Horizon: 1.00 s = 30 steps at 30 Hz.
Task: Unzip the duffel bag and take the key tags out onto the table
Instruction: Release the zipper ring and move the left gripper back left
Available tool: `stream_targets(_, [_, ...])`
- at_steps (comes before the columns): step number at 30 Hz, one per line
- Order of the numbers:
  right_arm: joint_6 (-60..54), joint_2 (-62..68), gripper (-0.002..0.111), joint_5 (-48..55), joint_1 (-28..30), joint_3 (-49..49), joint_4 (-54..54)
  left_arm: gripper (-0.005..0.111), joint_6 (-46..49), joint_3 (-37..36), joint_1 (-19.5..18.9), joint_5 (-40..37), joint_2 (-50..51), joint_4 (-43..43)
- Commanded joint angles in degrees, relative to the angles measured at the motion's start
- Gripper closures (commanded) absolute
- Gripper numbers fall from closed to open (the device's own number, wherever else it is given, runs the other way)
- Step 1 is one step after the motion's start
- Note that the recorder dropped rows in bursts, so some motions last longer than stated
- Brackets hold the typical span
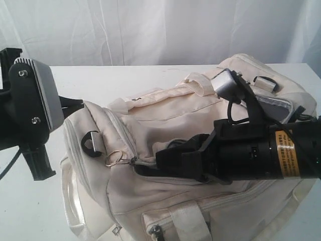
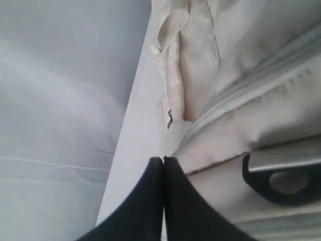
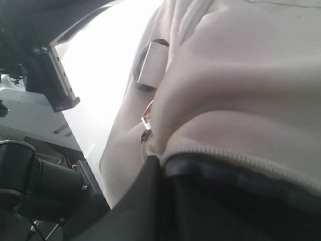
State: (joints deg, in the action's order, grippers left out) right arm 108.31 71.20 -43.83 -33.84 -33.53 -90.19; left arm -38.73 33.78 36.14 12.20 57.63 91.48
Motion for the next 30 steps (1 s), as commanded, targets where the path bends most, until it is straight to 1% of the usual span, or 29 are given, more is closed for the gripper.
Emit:
stream_targets(1, [-0.1, -0.5, 0.108, 0.0, 0.3, 0.0, -0.4, 0.103, -0.4, 0.8, 0.0, 3.3, -0.3, 0.2])
stream_targets(7, [-0.1, -0.5, 0.108, -0.2, 0.3, 0.0, 0.5, 0.103, -6.6, 0.8, 0.0, 1.5, -0.3, 0.2])
stream_targets(15, [-0.1, -0.5, 0.108, -0.6, 0.3, 0.0, 0.8, 0.103, -7.0, 0.8, 0.0, 1.7, -0.3, 0.2])
stream_targets(17, [-0.1, -0.5, 0.108, -0.6, 0.3, 0.0, 0.9, 0.103, -8.6, 0.8, 0.0, 1.7, -0.3, 0.2])
stream_targets(21, [-1.0, -0.5, 0.106, -0.8, 0.3, 0.0, 4.3, 0.103, -12.6, 0.8, 0.0, 3.9, -0.3, 0.2])
stream_targets(23, [-3.0, -0.5, 0.1, -0.8, 0.3, 0.0, 6.4, 0.103, -14.4, 0.8, 0.0, 7.7, -0.3, 1.0])
stream_targets(26, [-6.9, -0.5, 0.084, -0.8, 0.3, -0.4, 9.4, 0.103, -17.4, 0.8, 0.0, 14.0, -0.3, 3.3])
stream_targets(28, [-8.3, -0.5, 0.069, -0.8, 0.3, -1.2, 9.6, 0.102, -20.0, 0.8, 0.0, 16.6, -0.2, 5.5])
stream_targets(30, [-8.3, -0.5, 0.054, -1.1, 0.3, -2.0, 9.0, 0.096, -22.6, 0.8, 0.0, 17.4, -0.2, 7.7])
